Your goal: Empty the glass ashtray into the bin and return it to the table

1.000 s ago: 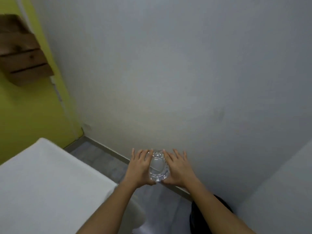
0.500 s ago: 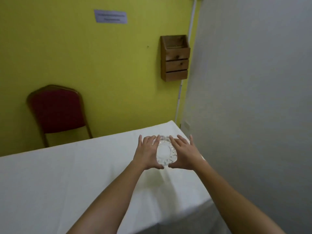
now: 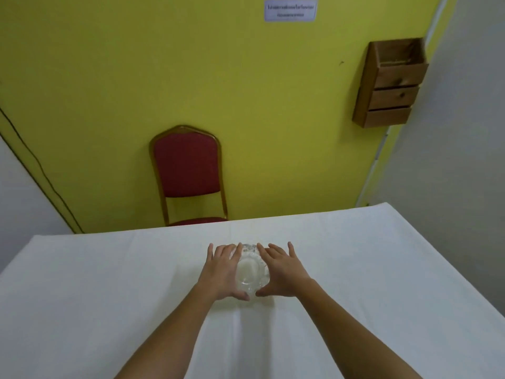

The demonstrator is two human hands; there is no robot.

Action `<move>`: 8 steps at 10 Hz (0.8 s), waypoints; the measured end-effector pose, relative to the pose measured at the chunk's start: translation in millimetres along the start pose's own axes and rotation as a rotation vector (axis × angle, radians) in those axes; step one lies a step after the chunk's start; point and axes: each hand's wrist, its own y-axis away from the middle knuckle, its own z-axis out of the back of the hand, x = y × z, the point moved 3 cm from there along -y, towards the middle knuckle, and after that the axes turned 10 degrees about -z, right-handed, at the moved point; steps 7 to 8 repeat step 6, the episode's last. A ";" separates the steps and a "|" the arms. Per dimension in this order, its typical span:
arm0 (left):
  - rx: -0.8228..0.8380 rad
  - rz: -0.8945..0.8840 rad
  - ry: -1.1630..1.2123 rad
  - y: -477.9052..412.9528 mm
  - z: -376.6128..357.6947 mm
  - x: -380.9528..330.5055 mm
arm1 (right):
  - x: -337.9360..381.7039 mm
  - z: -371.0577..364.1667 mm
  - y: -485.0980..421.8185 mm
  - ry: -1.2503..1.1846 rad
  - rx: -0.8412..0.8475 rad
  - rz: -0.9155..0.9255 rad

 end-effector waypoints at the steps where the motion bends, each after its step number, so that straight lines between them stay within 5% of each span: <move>1: 0.048 0.019 0.017 13.7 -17.8 18.6 | 20.6 -18.1 -6.3 -0.016 0.052 0.002; 8: 0.235 0.047 0.323 28.6 -27.8 27.0 | 26.3 -29.8 -9.0 -0.099 0.296 0.010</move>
